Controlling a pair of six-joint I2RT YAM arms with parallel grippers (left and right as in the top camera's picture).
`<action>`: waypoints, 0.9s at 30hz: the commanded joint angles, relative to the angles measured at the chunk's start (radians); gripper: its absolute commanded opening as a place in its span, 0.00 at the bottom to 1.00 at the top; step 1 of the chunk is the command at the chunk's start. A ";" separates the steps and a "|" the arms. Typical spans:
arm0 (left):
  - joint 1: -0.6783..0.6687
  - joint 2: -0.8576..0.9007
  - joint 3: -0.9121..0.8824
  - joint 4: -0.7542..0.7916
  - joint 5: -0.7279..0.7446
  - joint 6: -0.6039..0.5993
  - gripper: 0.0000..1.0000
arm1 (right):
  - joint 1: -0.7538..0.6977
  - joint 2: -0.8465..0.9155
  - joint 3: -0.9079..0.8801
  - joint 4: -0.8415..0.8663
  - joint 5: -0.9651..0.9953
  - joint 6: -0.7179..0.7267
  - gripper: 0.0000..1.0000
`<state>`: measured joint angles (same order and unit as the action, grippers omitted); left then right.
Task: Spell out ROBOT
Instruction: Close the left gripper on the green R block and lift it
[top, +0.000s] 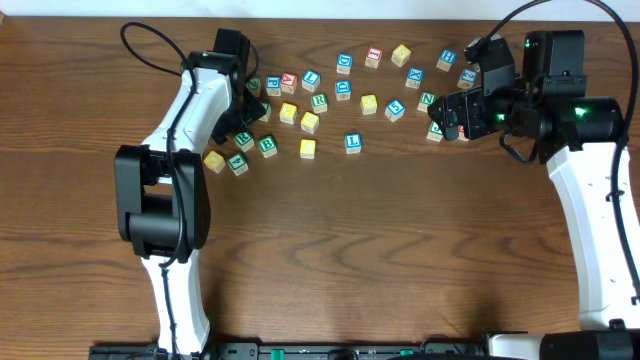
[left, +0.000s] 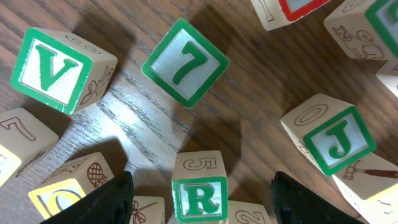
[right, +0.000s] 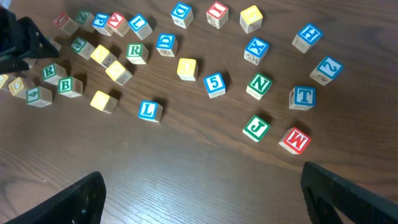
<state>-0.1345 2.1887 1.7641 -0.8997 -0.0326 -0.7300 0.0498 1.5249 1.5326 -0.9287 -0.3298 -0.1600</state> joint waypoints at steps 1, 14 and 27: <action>0.002 0.015 -0.040 0.017 -0.002 -0.009 0.70 | -0.003 0.004 0.021 -0.002 -0.013 0.010 0.96; 0.000 0.015 -0.076 0.053 -0.002 -0.009 0.65 | -0.003 0.004 0.021 -0.002 -0.013 0.010 0.96; -0.024 0.015 -0.124 0.091 -0.002 -0.009 0.56 | -0.003 0.004 0.021 -0.003 -0.013 0.010 0.95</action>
<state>-0.1574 2.1887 1.6562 -0.8127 -0.0288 -0.7361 0.0498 1.5249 1.5326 -0.9291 -0.3298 -0.1600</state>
